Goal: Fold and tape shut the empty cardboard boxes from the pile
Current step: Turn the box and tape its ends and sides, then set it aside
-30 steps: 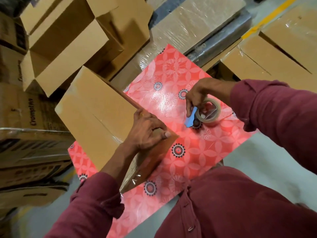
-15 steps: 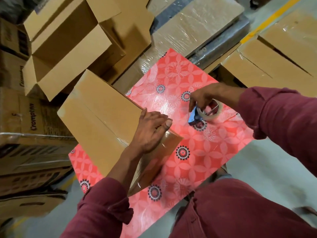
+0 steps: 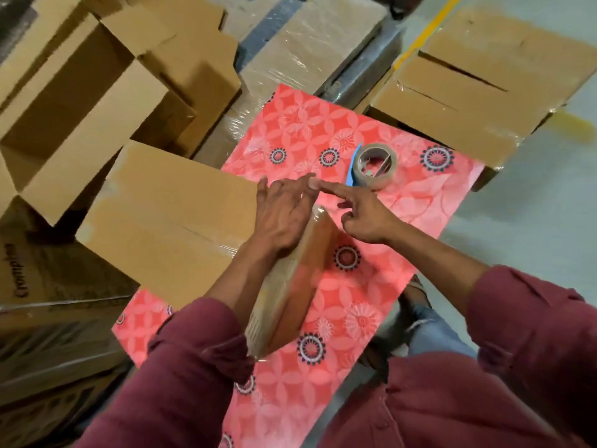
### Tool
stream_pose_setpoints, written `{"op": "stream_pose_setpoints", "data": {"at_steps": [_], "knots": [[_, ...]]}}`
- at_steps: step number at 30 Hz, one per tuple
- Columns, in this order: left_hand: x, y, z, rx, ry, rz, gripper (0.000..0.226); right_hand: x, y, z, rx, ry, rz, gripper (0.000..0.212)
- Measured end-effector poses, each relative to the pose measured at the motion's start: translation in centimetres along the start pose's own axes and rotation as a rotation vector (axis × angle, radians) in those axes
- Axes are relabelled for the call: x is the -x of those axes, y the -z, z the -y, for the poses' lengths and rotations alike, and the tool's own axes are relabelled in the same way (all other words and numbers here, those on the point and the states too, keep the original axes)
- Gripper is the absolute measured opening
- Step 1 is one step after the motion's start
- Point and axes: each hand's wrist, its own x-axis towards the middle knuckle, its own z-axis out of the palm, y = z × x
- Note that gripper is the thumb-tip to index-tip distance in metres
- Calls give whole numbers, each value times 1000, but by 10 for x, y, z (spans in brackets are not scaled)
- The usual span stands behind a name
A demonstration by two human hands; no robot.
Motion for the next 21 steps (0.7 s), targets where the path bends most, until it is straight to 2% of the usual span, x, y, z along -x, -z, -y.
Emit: {"op": "stream_pose_setpoints", "data": {"at_steps": [3, 5, 11, 16, 19, 21], "knots": [[0, -1, -1, -17, -12, -2, 95, 9, -29, -5, -168, 5, -116, 81], [0, -3, 0, -44, -24, -4, 93, 17, -49, -13, -193, 49, -196, 82], [3, -3, -7, -117, 7, -14, 81, 38, -89, -17, -84, 119, -374, 90], [4, -1, -7, -117, 8, 6, 85, 52, -114, -12, 78, 196, -452, 92], [6, -3, -6, -134, -7, 19, 84, 61, -121, -11, 140, 124, -483, 95], [7, -2, -5, -130, -17, 20, 95, 66, -119, -12, 188, 112, -480, 97]]}}
